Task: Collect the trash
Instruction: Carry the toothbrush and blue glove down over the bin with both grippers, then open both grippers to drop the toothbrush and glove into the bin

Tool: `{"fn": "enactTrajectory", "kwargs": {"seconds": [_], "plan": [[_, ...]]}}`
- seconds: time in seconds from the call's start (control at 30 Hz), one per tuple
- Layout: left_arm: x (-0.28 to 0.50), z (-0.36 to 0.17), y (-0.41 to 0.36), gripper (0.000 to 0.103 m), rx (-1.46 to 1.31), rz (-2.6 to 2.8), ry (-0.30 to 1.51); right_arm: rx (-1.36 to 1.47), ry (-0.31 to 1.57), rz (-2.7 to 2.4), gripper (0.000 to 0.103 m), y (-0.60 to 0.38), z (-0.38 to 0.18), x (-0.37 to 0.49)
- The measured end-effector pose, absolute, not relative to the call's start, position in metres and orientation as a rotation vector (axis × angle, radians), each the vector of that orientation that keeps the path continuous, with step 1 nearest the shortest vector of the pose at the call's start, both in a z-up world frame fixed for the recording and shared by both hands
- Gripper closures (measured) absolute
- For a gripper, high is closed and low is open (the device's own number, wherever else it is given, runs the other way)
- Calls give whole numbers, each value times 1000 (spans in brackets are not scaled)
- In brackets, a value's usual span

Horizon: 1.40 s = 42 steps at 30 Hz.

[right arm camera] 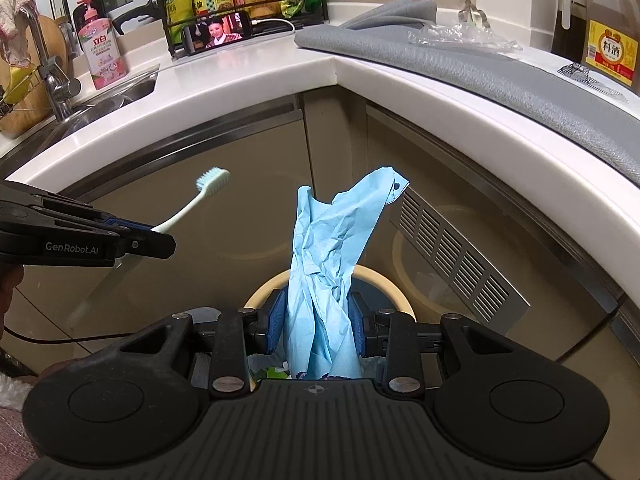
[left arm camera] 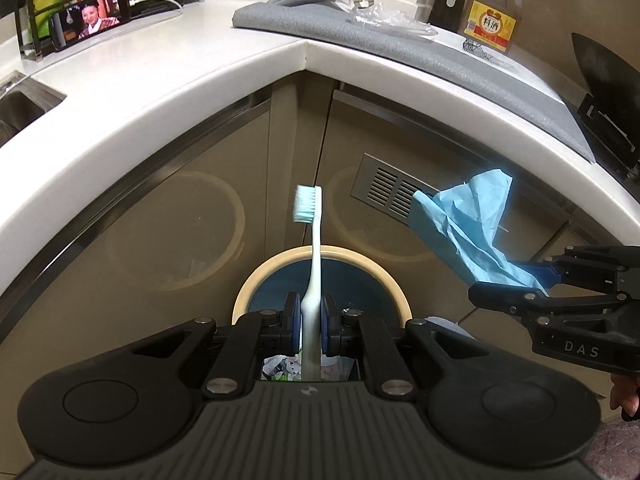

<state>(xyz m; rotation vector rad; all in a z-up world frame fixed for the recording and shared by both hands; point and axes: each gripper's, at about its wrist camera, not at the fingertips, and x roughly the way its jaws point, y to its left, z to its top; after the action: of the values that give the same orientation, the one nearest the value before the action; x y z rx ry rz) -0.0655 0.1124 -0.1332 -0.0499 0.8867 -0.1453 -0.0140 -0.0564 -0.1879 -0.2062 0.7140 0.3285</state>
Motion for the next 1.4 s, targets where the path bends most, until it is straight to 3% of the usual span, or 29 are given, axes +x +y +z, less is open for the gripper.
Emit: {"fn": "enactTrajectory", "kwargs": {"seconds": [1.4], "plan": [[29, -278, 103, 93, -60, -152, 1228, -205, 1076, 241, 66, -48, -296, 96]]}}
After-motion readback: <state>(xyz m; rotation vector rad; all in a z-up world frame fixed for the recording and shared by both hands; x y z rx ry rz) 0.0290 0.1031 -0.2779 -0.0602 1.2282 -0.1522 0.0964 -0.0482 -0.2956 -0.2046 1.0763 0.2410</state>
